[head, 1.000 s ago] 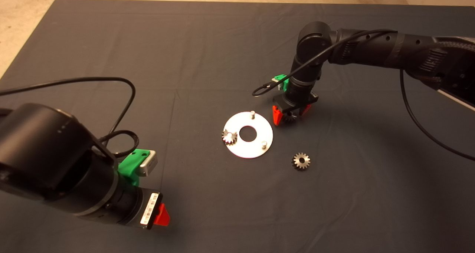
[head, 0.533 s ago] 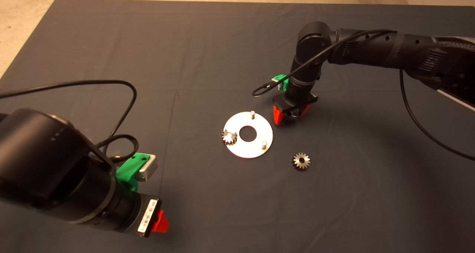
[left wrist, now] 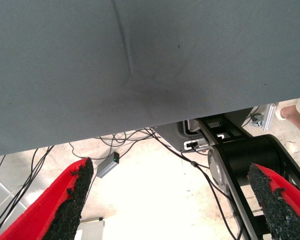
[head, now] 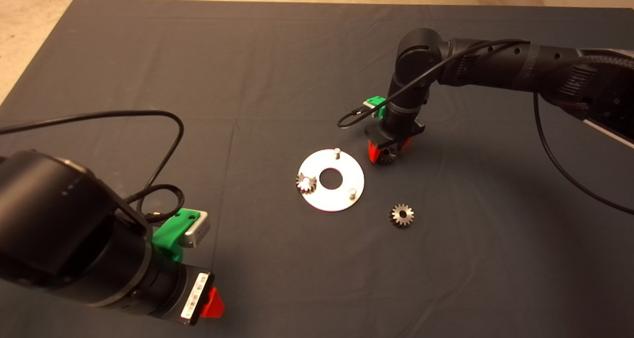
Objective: Install three planetary gears onto the carrier pins
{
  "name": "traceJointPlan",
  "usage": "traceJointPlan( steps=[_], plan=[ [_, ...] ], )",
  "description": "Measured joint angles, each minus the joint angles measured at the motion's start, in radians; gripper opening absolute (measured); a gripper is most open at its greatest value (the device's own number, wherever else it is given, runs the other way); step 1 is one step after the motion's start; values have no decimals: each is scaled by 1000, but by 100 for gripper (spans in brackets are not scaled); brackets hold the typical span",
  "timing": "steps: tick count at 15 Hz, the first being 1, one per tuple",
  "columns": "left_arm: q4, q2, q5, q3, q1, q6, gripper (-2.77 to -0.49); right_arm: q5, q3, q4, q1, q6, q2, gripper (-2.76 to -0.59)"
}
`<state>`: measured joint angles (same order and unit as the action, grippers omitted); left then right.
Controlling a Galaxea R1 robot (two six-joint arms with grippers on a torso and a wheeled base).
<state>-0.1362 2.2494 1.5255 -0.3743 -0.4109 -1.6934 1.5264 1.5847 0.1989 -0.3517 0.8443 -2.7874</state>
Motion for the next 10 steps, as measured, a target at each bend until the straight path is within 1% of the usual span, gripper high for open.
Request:
traceJointPlan(
  steps=[1,4,5,10],
  plan=[
    [2,0,0,1,0,0,-107,0,0,9,0,-2,0,-165],
    [9,0,0,2,0,0,-107,-1,-2,19,0,-9,0,-170],
    [10,0,0,2,0,0,-107,-4,-3,21,0,-9,0,-180],
    [13,0,0,2,0,0,-107,-1,-28,33,0,-10,1,-181]
  ],
)
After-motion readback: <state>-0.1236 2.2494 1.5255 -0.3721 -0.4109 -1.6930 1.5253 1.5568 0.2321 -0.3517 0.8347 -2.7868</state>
